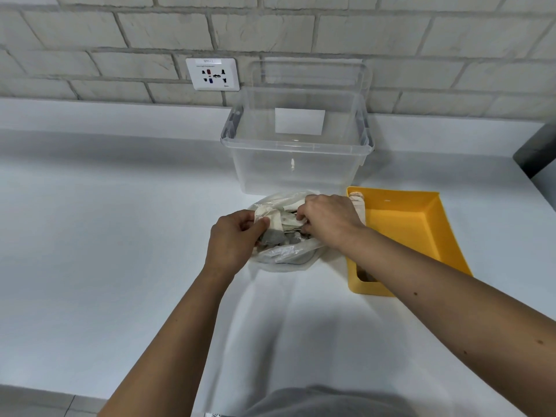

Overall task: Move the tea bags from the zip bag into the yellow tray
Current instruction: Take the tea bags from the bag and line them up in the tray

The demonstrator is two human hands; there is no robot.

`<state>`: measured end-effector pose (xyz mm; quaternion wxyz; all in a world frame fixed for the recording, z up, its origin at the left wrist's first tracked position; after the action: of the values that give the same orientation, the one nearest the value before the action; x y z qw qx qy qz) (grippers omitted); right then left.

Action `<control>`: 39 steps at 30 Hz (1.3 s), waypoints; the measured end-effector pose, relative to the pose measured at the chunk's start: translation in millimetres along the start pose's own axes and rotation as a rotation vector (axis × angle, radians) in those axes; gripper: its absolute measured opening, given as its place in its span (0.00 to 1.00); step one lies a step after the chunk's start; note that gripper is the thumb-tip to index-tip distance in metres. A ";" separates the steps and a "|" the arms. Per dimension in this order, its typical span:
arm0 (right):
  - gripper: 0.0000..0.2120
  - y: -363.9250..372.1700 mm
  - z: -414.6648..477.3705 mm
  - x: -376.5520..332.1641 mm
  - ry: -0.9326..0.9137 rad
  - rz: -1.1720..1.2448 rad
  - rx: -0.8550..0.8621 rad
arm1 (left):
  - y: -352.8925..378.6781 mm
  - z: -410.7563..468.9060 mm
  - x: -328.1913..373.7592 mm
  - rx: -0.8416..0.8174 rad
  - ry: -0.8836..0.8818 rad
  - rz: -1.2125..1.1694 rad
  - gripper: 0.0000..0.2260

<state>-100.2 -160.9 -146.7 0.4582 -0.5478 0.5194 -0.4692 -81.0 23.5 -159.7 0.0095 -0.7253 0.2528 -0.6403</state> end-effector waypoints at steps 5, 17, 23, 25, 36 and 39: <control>0.09 6.7 1.3 1.0 0.063 0.045 0.034 | -2.0 -0.4 -2.5 -0.007 -0.003 -0.014 0.06; 0.04 -53.2 -37.4 8.2 -0.192 0.213 0.020 | -8.4 -1.3 7.7 0.026 0.067 0.017 0.12; 0.05 -65.1 -37.0 -5.6 -0.293 0.493 -0.009 | 6.4 -4.2 13.9 -0.117 0.059 -0.015 0.14; 0.06 -60.3 -31.6 -6.8 -0.267 0.550 0.019 | 10.6 -5.4 15.1 -0.153 0.044 -0.063 0.14; 0.05 -48.1 -16.7 -7.5 -0.154 0.622 0.047 | 14.9 -10.4 15.4 -0.226 -0.058 -0.245 0.09; 0.05 -44.2 -14.0 -0.5 -0.122 0.657 0.050 | 11.3 -3.8 9.2 -0.120 -0.038 -0.148 0.06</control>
<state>-107.9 -158.8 -101.0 0.6286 -0.3667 0.6281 -0.2754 -88.1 11.3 -154.3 -0.0763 -0.7532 0.2363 -0.6091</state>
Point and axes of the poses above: each hand's wrist, its own z-axis towards the middle knuckle, its own y-axis out of the palm, x = y × z, the point moved 3 cm from there along z, towards the middle knuckle, and after that the axes turned 7 degrees about -x, right-handed, at the moved point
